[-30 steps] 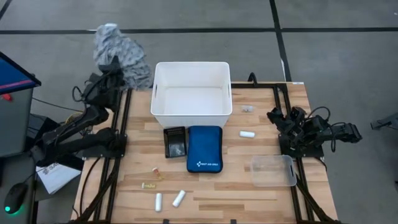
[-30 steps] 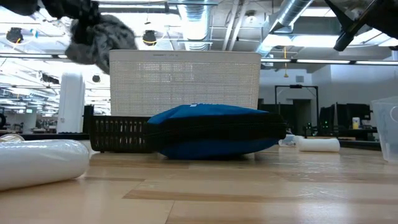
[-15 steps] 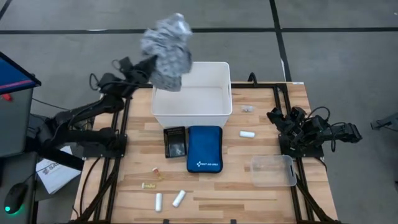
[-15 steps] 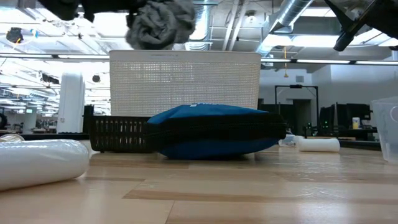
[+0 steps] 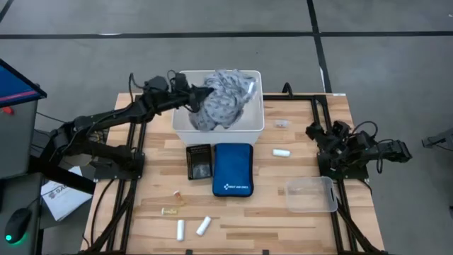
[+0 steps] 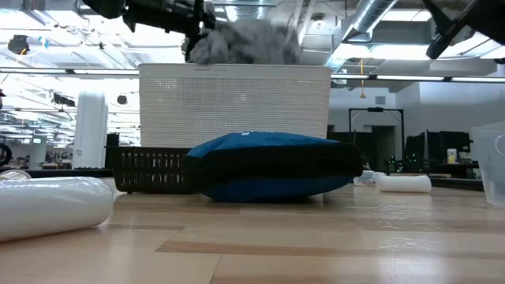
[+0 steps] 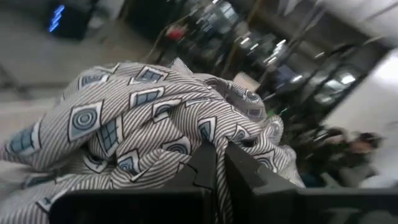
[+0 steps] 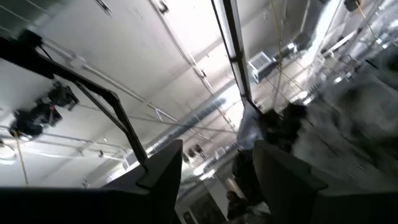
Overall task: Pick & place medical supplies in basket/bin
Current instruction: Put the gray patient gown into the white laundry basket, then put the top yellow pill bottle into the black bin
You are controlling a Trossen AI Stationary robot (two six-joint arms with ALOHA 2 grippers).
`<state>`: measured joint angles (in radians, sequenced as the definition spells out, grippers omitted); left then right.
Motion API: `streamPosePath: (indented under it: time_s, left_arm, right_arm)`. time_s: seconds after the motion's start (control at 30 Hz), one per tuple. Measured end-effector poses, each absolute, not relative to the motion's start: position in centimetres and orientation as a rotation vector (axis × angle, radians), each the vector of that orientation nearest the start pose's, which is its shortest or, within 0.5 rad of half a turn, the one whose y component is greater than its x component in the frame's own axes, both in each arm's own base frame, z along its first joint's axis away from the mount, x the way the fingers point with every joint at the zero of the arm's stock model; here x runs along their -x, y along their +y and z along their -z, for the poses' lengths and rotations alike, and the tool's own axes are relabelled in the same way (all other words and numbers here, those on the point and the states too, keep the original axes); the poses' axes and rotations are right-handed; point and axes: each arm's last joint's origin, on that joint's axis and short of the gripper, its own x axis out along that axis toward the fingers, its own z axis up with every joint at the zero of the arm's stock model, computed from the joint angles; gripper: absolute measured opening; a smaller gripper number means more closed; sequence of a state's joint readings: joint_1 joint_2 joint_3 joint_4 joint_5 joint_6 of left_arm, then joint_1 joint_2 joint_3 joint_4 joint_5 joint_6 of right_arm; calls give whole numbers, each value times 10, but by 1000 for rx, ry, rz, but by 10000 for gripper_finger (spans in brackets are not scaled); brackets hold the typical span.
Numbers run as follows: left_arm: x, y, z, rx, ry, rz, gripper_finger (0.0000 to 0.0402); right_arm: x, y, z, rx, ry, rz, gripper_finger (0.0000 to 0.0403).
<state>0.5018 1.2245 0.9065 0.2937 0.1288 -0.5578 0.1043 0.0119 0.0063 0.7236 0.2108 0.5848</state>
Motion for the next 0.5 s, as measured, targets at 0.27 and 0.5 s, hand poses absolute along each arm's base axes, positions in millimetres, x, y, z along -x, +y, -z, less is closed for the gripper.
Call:
streamPosePath:
  time_s: [0.27,0.5]
  left_arm:
    - [-244,129,-310,616,110,-421,35]
    - [-245,129,-319,582,36,-373,132]
  right_arm:
    - [-61,0,-241,-690,-901,-173,193]
    - [-63,1,-241,-689,-868,-171,193]
